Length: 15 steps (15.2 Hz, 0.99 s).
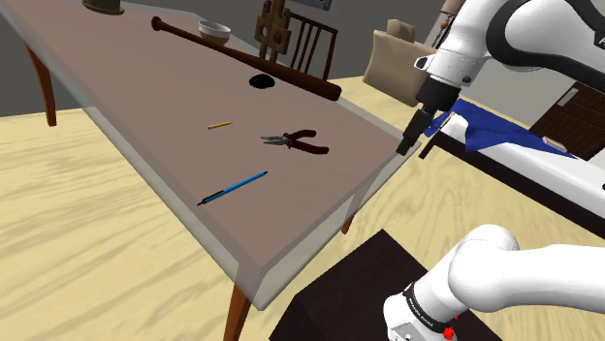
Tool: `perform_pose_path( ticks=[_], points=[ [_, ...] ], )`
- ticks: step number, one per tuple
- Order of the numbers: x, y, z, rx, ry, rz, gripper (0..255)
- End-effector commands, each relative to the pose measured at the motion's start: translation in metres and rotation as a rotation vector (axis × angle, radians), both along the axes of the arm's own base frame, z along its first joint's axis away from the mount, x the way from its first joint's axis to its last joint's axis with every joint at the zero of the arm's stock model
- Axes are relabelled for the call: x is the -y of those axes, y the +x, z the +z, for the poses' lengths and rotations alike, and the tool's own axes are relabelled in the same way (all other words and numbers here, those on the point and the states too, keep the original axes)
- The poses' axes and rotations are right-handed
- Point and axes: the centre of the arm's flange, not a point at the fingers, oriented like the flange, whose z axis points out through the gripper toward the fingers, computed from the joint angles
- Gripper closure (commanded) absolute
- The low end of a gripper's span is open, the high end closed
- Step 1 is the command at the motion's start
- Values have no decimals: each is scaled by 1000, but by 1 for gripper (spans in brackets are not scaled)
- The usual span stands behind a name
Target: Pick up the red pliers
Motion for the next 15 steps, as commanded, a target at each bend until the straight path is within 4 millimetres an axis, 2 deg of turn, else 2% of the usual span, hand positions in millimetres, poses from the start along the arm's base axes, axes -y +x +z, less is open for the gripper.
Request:
perform_pose_path(
  ticks=[1, 15],
  points=[
    [0, 0, 0, 0, 0, 0, 0],
    [-92, 174, -53, -84, -117, 40, 0]
  ],
)
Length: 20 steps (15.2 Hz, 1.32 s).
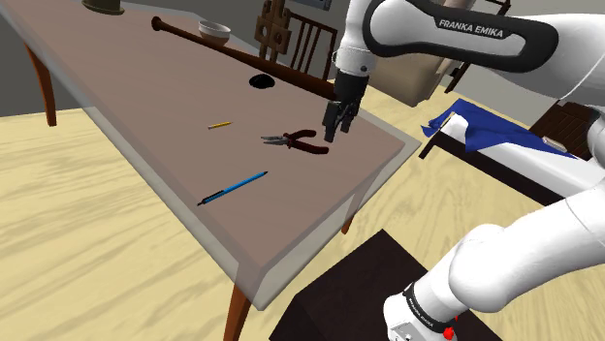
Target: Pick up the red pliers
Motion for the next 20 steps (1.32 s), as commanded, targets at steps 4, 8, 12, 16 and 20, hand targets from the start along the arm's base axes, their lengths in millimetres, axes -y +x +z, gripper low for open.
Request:
perform_pose_path(
  ticks=[4, 8, 12, 16, 20],
  points=[
    [-33, 60, -22, -30, -42, 14, 0],
    [-59, 107, -44, -54, -75, 26, 0],
    [-61, 110, -61, -55, -77, 26, 0],
    [-61, 110, -85, -55, -77, 26, 0],
    [-60, 110, -85, -55, -77, 26, 255]
  ],
)
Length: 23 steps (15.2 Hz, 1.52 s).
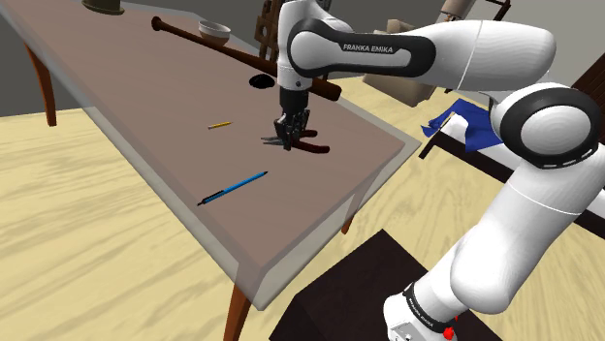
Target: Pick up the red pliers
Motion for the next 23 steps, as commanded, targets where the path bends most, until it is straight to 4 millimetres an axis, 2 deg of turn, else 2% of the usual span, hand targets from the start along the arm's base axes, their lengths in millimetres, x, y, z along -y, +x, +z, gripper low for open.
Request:
perform_pose_path(
  ticks=[1, 8, 23],
  points=[
    [0, 0, -1, 0, 0, 0, 255],
    [0, 0, -1, 0, 0, 0, 255],
    [0, 0, 78, 0, 0, 0, 255]
  ],
)
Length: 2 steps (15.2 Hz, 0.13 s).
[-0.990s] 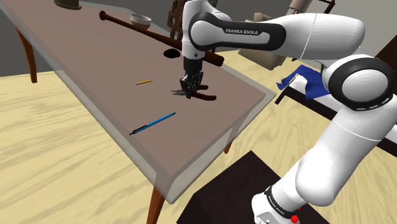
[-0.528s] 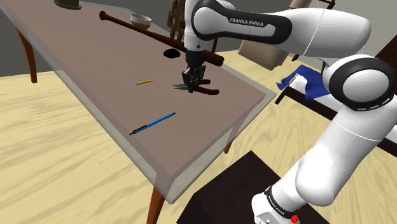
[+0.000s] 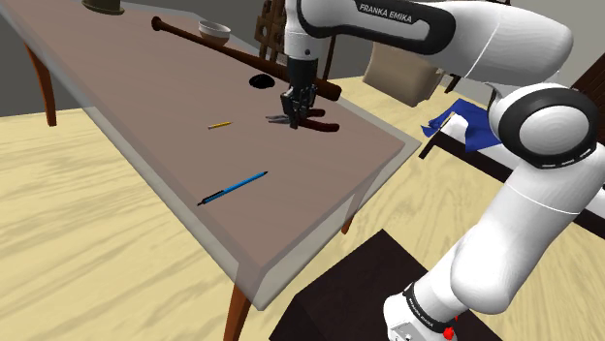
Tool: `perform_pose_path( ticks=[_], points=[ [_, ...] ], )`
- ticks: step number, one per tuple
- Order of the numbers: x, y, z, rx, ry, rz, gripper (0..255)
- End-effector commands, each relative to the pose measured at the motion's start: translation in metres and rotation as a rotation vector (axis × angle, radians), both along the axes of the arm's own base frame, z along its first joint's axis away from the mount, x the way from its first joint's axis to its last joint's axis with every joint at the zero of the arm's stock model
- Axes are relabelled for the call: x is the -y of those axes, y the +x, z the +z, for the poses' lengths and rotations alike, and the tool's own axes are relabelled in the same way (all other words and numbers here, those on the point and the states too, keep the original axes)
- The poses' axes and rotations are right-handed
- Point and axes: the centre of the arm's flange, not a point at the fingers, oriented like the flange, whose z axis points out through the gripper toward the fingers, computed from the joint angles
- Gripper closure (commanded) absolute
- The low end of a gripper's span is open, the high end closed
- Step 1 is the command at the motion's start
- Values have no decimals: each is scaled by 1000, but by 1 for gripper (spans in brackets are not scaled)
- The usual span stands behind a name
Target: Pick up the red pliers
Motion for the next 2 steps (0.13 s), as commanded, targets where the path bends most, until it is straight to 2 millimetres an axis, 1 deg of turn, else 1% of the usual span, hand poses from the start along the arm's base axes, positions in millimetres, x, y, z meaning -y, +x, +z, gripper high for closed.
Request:
perform_pose_path(
  ticks=[1, 2],
  points=[
    [0, 0, 7, 0, 0, 0, 255],
    [0, 0, 7, 0, 0, 0, 255]
  ],
)
